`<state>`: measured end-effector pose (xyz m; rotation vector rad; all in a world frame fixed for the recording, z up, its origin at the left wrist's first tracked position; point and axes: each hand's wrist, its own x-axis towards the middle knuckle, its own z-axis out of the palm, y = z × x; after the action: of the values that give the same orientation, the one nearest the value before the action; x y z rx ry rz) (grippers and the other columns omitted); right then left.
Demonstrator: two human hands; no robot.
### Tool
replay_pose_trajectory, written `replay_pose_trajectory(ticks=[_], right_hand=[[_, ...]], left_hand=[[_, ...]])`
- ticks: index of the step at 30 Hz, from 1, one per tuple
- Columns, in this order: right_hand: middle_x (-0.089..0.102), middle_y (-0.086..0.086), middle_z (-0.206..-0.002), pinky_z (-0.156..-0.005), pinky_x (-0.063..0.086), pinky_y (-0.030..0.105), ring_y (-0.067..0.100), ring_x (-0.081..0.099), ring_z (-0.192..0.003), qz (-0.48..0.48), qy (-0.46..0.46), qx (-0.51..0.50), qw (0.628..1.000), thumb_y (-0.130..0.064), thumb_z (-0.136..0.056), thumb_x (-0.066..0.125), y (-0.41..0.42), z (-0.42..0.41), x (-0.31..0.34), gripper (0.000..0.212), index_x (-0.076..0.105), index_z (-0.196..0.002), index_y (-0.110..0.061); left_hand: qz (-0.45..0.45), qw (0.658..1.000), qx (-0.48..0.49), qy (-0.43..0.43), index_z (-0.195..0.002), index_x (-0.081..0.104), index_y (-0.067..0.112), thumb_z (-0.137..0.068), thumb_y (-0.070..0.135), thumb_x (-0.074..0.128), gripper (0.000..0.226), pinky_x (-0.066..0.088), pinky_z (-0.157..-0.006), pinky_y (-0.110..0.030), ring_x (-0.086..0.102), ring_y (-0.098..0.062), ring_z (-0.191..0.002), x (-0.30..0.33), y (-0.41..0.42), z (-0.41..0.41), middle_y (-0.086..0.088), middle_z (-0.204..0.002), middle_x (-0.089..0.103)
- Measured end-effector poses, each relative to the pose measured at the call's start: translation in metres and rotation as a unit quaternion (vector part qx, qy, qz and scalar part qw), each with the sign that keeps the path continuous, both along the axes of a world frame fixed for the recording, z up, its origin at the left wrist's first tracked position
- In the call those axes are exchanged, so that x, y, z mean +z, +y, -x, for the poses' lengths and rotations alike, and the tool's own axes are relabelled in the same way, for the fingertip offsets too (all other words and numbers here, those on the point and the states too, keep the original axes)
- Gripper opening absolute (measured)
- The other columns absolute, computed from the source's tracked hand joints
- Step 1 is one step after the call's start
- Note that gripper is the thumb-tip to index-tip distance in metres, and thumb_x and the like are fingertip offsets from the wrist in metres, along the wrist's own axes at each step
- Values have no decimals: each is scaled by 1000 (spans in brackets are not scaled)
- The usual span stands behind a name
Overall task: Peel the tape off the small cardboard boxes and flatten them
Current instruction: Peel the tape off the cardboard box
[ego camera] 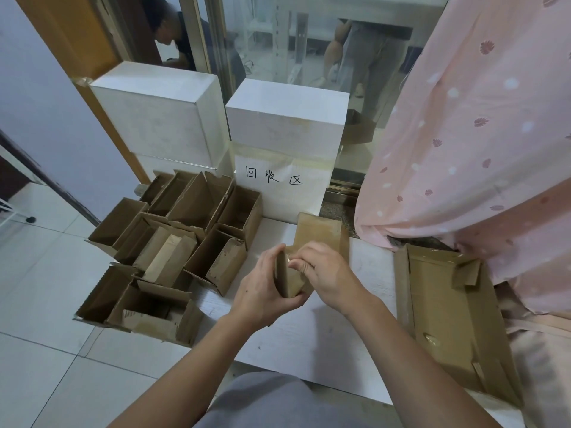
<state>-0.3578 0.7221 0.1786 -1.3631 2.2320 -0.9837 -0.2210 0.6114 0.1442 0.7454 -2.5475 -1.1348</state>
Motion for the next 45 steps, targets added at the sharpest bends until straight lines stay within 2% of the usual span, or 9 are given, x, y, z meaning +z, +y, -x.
replay_pose_trajectory(ticks=[3,7,10,13,16,21,32,39,45], right_hand=[[62,-7,-96,-84,44,26,13,54,-96,13,7,-19,1000,-47,-95,65,0,-2,0,36,75,-103,-14],[58,-8,-94,-82,47,25,10,53,-92,-36,-12,-23,999,-77,-77,61,0,-5,6,64,72,-103,-19],[57,-10,-89,-73,44,23,8,52,-84,-32,28,-52,998,-55,-88,70,-1,-7,4,34,68,-94,-22],[50,-15,-81,-69,33,23,6,46,-76,-5,71,-69,995,-31,-98,64,-3,-9,3,14,69,-91,-19],[50,-14,-84,-71,31,23,6,45,-78,-15,70,-74,995,-26,-101,59,-2,-9,3,14,68,-96,-16],[62,-5,-89,-73,43,29,14,55,-81,-18,36,-84,996,-25,-102,57,-3,-6,1,15,64,-94,-15],[53,-14,-71,-60,38,11,-1,53,-70,12,4,-93,996,-14,-92,69,-6,-1,5,17,61,-79,-20],[64,-10,-79,-66,42,13,8,59,-76,61,-46,-94,993,-13,-92,70,-4,0,4,9,68,-87,-20],[71,-10,-104,-88,52,23,5,65,-98,54,-145,-68,986,-28,-98,67,1,-2,10,24,71,-121,-26]], left_hand=[[1,1000,0,1,-150,28,38,-69,62,87,104,55,-94,-33,57,-3,-118,-2,1,1,23,-146,44],[17,1000,-5,-6,-152,27,38,-70,61,86,104,55,-96,-34,55,-4,-123,-7,-1,0,22,-146,43],[33,999,-26,-2,-152,28,36,-71,58,86,102,57,-92,-37,54,-4,-119,-11,0,-1,21,-144,42],[49,998,-28,2,-152,29,32,-71,56,85,101,57,-90,-35,51,-2,-116,-12,2,1,19,-143,41],[60,998,-29,-2,-149,28,34,-71,55,85,99,57,-86,-35,54,-6,-112,-11,1,2,19,-140,41],[56,998,2,-8,-147,34,33,-70,67,82,97,56,-87,-33,55,-4,-113,-8,2,6,20,-138,45],[51,998,-27,19,-148,30,37,-68,51,90,101,54,-86,-28,50,2,-111,-9,-4,-1,22,-140,42],[26,999,-12,28,-145,31,40,-67,54,91,99,54,-88,-28,53,3,-111,-8,-1,-2,25,-137,44],[-9,999,-16,33,-145,32,40,-68,57,88,97,53,-92,-29,51,4,-114,-6,-2,-2,25,-135,45]])
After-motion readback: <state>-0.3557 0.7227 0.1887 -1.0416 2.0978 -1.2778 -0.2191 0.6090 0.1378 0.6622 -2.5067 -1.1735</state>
